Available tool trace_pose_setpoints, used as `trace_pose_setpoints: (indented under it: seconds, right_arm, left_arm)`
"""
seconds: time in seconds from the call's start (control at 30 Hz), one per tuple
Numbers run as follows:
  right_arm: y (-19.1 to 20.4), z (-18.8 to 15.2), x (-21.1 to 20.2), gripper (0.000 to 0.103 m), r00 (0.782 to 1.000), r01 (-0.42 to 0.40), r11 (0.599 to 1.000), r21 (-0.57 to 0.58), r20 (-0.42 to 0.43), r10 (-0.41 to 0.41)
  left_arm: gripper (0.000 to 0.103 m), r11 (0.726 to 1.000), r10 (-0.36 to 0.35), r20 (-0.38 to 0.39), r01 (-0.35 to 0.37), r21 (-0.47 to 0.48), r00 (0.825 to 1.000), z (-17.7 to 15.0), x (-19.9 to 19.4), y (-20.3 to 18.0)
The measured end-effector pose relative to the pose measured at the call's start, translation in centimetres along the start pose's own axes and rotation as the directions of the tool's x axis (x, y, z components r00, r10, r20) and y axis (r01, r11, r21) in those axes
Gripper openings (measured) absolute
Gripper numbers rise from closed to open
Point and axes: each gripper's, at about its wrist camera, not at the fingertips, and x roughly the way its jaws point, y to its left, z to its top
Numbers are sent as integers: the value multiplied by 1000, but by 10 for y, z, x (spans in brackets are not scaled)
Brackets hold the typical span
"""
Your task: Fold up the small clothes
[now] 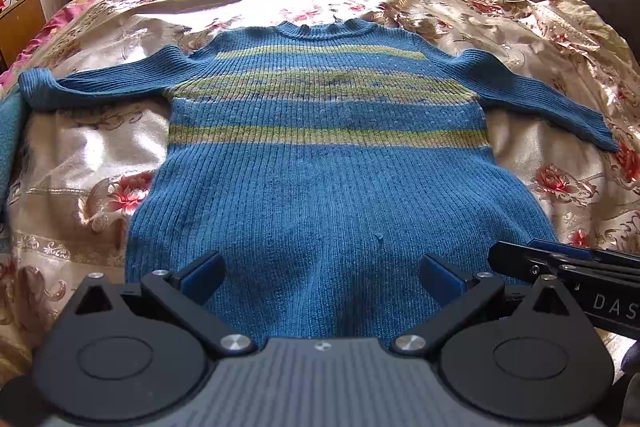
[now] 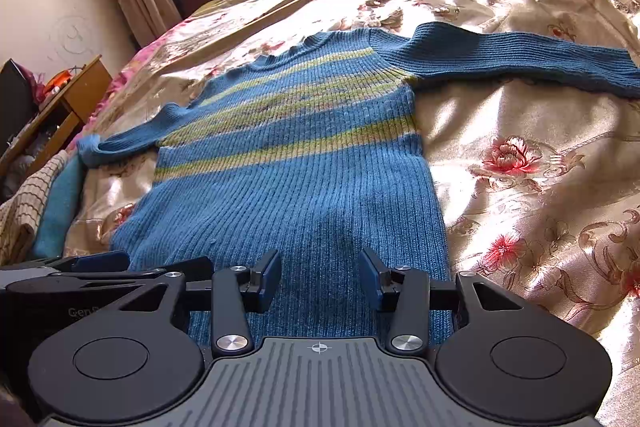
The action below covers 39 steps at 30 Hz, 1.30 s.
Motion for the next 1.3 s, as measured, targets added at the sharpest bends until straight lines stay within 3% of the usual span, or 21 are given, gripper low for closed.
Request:
trace_pose_setpoints:
  seconds: [0.5,1.3]
  right_arm:
    - [8,-1,-4,43,1000,2,1000,-30,3,-2]
    - [-3,0,0,43,1000,18,1000,5,-5,-18]
  left_arm:
    - [103,1000,22,17,-22,8,1000,-1,-7,2]
    - [103,1000,-3,9,3,25,1000,3,2,-5]
